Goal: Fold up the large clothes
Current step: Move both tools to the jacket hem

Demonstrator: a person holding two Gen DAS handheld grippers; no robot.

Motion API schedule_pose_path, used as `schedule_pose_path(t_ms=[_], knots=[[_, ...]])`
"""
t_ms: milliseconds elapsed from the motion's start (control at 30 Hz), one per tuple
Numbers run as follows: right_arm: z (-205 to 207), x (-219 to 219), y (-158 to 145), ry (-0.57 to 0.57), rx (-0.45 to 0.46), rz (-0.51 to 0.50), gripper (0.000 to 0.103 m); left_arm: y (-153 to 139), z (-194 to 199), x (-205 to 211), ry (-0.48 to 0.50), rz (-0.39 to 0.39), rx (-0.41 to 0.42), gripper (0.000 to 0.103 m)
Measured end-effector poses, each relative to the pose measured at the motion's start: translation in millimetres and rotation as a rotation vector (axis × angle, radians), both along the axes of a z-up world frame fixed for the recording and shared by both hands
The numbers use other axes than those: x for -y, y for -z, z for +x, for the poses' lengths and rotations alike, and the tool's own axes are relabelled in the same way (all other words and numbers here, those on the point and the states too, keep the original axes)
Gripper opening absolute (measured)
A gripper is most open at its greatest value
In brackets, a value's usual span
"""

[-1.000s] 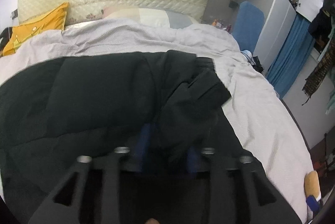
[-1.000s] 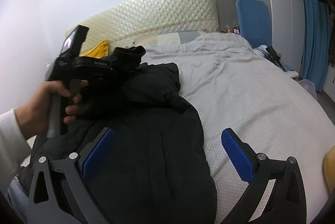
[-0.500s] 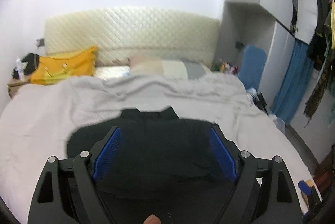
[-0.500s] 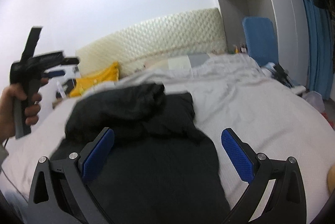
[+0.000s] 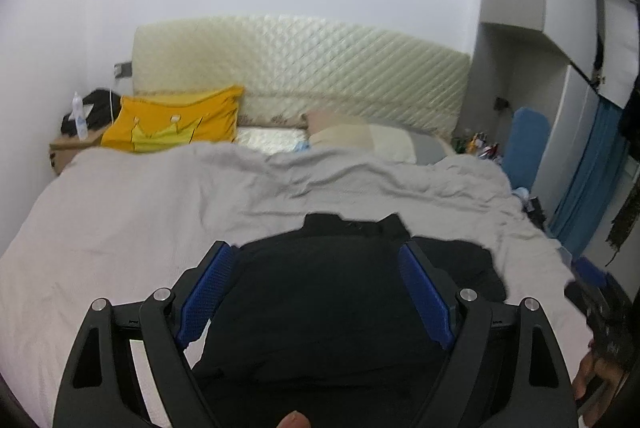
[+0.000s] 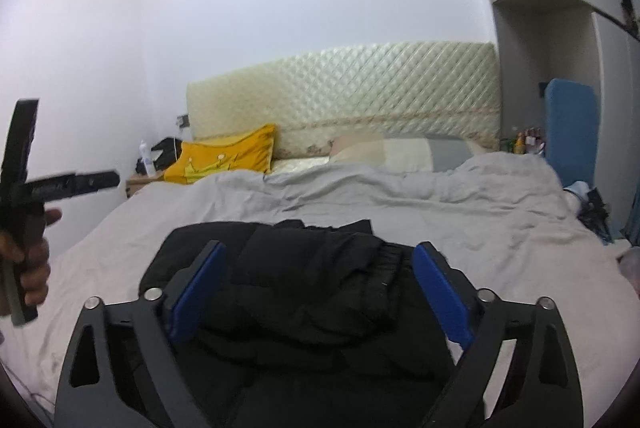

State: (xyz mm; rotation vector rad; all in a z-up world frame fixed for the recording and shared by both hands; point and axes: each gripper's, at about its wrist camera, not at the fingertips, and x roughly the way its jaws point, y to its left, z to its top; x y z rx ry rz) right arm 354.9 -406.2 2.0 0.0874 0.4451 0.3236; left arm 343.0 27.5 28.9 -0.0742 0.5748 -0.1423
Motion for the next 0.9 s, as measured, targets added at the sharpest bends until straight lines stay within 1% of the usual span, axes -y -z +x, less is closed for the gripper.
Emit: schedule_pose_path(t_ms=[67,133,200,300,333,400,467,567,733,800,900], knots=[[19.6,-9.5,14.5,-0.012,-0.028,-0.002,0.091,23.6,13.0,-4.4,-0.009,0.002,-0.02,0.085],[37.1,-18.9,32.6,-0.013,-0.056,0.004,0.091,53.5,29.1,-8.0,-0.013,-0.008,-0.048,0.085],[53.0,-29.1,53.1,-0.024,-0.073,-0.006,0.091,79.9,44.3,-6.7,-0.011,-0.002,-0.074,0.085],[77.0,-40.9,86.0,-0.021,-0.128,-0.031,0.091,118.5,65.8,-2.2,0.003,0.016,-0.119,0.085],[83.8,-43.9,95.1,-0.022,-0.144,-0.036,0.091,131.5,72.9,1.1,0.009,0.034,-0.138,0.085],[96.8,-51.1,113.3,-0.029,-0.163,-0.06,0.092,148.6,81.7,6.6,0.019,0.063,-0.144,0.086],[102.9,-55.5,124.6,-0.038,-0.165,-0.069,0.092,159.1,87.2,9.7,0.014,0.083,-0.136,0.087],[109.0,-62.3,140.2,-0.029,-0.181,-0.096,0.093,173.3,98.2,11.3,0.015,0.084,-0.157,0.087],[116.6,-69.2,161.5,-0.022,-0.204,-0.128,0.094,191.2,106.4,15.5,0.024,0.126,-0.163,0.087],[120.1,-72.5,166.6,-0.019,-0.224,-0.15,0.094,191.6,109.5,15.3,0.021,0.124,-0.169,0.087],[122.8,-71.6,163.7,-0.027,-0.273,-0.151,0.094,184.3,105.6,13.3,0.012,0.105,-0.175,0.087]])
